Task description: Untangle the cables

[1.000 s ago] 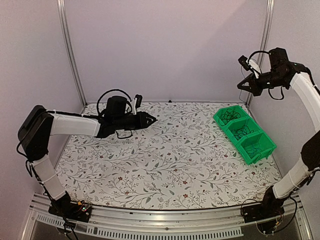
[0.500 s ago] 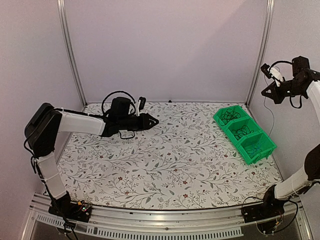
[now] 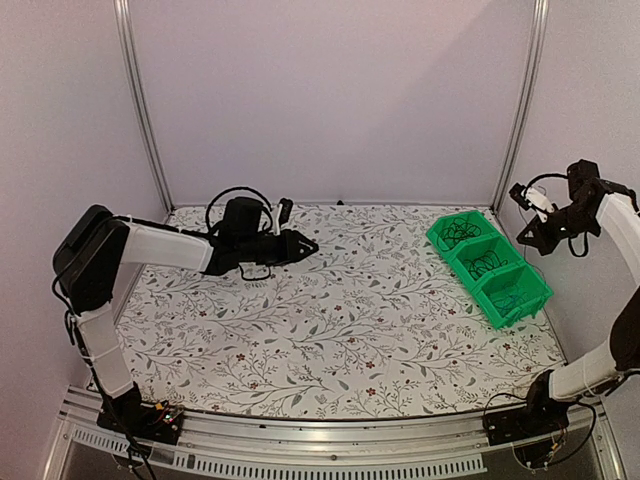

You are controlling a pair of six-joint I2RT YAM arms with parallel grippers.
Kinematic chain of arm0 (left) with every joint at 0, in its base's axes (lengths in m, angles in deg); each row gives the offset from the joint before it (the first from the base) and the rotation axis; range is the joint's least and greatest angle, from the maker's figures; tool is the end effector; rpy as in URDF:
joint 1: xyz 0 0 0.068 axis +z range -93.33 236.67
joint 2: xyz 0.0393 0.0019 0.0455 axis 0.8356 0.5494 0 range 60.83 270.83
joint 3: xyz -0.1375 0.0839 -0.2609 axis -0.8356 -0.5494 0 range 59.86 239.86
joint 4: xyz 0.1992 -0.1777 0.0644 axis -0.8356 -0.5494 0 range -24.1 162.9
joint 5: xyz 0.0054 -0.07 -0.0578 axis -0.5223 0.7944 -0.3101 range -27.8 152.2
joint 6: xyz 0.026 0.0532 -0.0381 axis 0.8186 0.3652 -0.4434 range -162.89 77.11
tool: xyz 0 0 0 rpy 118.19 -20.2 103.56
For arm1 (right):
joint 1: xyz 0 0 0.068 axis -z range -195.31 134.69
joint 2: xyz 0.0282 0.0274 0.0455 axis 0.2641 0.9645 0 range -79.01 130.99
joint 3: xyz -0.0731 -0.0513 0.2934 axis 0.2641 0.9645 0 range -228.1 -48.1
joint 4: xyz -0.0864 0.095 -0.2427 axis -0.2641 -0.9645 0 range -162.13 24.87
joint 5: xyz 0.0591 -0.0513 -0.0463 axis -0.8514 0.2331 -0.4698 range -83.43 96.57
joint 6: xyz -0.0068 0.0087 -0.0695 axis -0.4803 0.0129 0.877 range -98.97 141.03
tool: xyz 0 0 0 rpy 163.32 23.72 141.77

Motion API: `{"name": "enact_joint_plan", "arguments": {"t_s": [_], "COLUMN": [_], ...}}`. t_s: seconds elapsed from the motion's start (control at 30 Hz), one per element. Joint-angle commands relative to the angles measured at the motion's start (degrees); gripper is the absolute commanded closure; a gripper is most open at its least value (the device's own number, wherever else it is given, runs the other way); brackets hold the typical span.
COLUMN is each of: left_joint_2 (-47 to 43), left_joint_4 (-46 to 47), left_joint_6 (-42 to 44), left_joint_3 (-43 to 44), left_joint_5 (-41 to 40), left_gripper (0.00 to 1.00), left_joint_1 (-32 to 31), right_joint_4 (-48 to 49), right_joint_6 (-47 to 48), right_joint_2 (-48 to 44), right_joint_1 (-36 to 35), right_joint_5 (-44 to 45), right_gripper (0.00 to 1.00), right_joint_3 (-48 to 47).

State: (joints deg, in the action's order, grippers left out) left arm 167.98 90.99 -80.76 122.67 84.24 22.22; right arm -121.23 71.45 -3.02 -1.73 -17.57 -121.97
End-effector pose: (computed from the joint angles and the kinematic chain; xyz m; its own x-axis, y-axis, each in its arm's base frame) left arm 0.3584 -0.2722 0.2046 -0.7802 -0.1546 -0.6061 0.4092 0.6068 -0.6815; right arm 0.2732 -0.0417 0.3463 -0.5303 -0.5954 -0.6035 -0.6337 0.7513 -0.1844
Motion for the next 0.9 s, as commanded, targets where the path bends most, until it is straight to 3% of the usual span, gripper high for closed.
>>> {"name": "enact_joint_plan", "arguments": {"t_s": [0.0,0.37,0.67,0.87], "left_joint_2": [-0.8,-0.5,0.4,0.4], "left_joint_4": [1.3,2.3,2.6,3.1], "left_joint_6": [-0.3,-1.2,-1.5,-2.1], "left_joint_3": [-1.4,-2.7,-2.3,-2.6], "left_joint_5": [0.0,-0.1,0.3,0.8], "left_gripper": [0.72,0.72,0.72,0.73], "left_joint_1": [0.6,0.6,0.8,0.8], "right_joint_4": [2.1,2.4,-3.9,2.2], "right_joint_6": [1.5,3.8,1.0,-0.2], "right_joint_2": [2.3,7.7,7.6,7.4], "right_joint_1": [0.3,0.3,0.3,0.3], "right_joint_5": [0.8,5.4,-1.8,-2.7], "right_gripper": [1.0,1.0,1.0,1.0], "right_joint_3": [2.8,7.8,-6.3,-6.8]}}
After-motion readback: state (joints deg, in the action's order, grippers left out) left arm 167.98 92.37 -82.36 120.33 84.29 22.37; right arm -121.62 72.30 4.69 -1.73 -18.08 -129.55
